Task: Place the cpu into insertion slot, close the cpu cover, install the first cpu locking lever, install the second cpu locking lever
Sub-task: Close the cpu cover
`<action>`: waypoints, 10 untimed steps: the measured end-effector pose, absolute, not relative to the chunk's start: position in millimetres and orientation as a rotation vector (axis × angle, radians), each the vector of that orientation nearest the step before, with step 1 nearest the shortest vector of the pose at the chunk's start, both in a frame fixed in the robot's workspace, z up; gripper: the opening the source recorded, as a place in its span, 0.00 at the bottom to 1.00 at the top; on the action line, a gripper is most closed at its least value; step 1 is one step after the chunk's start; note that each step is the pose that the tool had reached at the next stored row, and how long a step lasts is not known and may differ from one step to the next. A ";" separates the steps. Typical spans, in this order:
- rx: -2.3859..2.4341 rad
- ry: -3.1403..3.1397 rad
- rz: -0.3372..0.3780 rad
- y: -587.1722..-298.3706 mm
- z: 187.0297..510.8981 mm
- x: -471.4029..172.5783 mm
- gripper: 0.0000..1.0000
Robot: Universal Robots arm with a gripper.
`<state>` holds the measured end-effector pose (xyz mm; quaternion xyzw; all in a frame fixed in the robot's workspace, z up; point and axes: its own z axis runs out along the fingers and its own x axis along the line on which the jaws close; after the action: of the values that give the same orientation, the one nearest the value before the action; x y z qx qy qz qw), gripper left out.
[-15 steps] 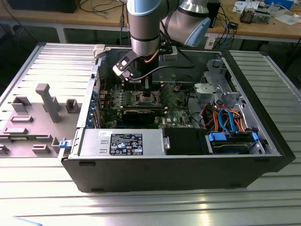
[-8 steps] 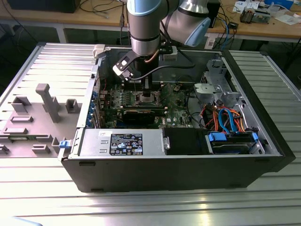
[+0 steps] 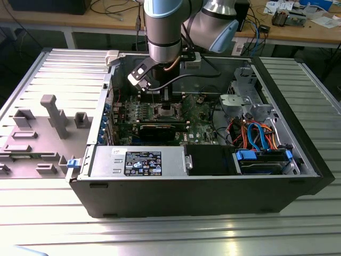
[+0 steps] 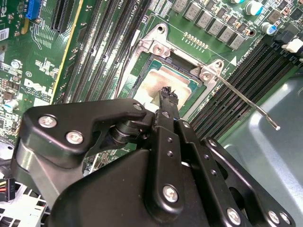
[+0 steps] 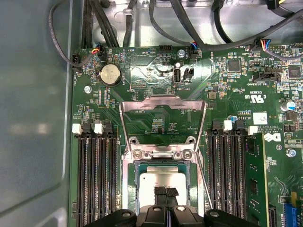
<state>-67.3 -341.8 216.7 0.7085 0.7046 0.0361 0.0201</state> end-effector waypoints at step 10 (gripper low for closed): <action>2.209 2.196 0.089 -341.8 216.7 -56.3 0.11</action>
<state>-56.3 -341.8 216.7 0.7088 0.7047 0.0285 0.0125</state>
